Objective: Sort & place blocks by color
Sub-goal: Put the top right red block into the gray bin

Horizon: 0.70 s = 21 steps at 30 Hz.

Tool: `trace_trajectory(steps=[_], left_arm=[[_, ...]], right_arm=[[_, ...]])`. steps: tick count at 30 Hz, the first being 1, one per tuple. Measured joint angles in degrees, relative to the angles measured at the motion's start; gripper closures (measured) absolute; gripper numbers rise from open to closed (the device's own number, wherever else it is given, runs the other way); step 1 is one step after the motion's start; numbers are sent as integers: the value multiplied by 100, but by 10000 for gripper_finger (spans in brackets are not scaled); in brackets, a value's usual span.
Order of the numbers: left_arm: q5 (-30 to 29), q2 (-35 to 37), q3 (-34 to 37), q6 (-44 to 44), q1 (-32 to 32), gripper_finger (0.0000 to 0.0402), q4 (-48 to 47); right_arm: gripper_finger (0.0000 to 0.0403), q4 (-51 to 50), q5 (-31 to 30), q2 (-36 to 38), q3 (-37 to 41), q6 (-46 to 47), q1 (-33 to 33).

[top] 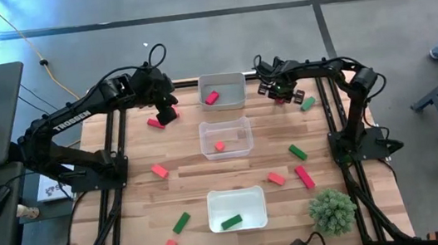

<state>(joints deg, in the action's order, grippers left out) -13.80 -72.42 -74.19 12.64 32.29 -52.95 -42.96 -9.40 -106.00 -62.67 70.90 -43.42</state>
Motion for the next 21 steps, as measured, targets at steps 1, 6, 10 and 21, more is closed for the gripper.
trace_trajectory(steps=[1,6,10,21], left_arm=[[0,0,0,1,0,255,0],[0,0,0,-82,0,255,2],[-1,0,0,-298,0,255,3],[132,0,0,-1221,0,255,16]], right_arm=[[293,0,45,0,0,-85,-2],[293,-47,331,170,28,-554,172],[293,-116,464,448,35,-849,398],[293,-142,648,1148,31,-1397,994]])
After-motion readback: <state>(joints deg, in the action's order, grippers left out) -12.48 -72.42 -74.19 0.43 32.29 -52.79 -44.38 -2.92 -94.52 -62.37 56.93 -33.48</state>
